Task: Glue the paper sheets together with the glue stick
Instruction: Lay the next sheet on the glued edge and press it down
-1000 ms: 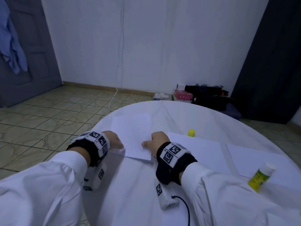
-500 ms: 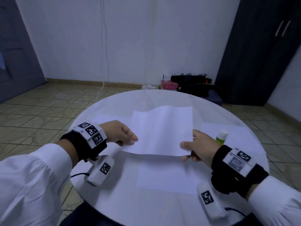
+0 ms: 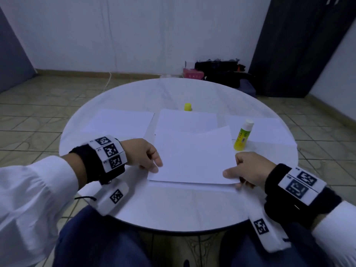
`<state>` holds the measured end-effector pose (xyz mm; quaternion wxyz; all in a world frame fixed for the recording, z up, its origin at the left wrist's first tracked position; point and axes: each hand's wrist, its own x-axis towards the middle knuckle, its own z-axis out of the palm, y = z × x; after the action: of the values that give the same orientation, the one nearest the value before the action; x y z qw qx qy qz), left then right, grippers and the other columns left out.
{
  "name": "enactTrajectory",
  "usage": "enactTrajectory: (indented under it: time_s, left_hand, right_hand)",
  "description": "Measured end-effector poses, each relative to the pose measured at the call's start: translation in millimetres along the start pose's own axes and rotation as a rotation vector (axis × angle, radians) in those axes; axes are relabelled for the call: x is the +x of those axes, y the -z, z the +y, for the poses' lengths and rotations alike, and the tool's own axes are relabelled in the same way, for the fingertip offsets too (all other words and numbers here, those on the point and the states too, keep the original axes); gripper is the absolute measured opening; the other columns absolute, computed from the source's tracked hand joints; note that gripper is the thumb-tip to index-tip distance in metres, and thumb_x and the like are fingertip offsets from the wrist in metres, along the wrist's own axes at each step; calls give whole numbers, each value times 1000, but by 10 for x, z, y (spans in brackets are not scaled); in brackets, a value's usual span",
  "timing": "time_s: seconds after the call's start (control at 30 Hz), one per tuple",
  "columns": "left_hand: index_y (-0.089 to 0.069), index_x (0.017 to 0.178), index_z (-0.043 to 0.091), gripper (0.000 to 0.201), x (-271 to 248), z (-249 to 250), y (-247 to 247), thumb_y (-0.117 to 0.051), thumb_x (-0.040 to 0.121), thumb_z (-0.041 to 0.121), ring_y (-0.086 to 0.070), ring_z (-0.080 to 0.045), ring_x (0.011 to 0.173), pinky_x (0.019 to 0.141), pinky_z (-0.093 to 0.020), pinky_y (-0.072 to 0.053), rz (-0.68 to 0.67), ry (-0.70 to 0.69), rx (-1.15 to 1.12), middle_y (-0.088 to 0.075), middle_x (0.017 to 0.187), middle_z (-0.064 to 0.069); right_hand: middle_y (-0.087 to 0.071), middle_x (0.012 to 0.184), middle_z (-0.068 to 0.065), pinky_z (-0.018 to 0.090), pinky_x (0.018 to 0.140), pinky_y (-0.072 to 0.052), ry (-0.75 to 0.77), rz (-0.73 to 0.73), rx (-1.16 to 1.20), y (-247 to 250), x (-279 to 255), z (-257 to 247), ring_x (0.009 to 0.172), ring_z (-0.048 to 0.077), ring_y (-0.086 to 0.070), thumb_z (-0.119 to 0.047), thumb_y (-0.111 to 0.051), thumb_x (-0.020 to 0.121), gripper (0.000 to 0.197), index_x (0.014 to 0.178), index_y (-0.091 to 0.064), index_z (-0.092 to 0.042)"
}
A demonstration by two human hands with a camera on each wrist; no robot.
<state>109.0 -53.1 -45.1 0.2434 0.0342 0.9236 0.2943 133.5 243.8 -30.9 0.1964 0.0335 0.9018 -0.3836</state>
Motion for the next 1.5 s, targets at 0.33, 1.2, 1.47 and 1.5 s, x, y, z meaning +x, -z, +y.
enactTrajectory:
  time_s: [0.33,1.2,1.47,1.5]
  left_hand:
    - [-71,76,28,17,-12,1,-90,-81,74,15,-58,0,60,61,-8,-43,-29,4,25,-63,62,14]
    - [-71,78,25,15,-68,62,-139,-80,75,14,-49,9,45,45,-4,-34,12,19,75,-58,51,19]
    - [-72,80,24,14,-41,45,-148,-80,75,13,-50,8,47,46,-5,-34,12,37,77,-62,63,13]
    - [-72,81,22,14,-39,46,-148,-80,75,13,-49,8,45,45,-5,-33,12,38,75,-62,62,13]
  right_hand:
    - [-57,44,6,24,41,-37,-83,-100,-108,-91,129,63,37,16,-52,-9,-67,85,16,80,-53,-7]
    - [-60,48,8,22,42,-30,-148,-93,-223,-25,191,17,46,20,-45,-21,-71,82,27,71,-48,-11]
    - [-65,61,7,17,38,-30,-128,-132,-295,91,244,-44,53,18,-56,-14,-76,76,27,68,-51,-13]
    - [-63,56,4,16,37,-30,-123,-127,-297,87,242,-39,47,14,-55,-13,-77,76,26,70,-51,-13]
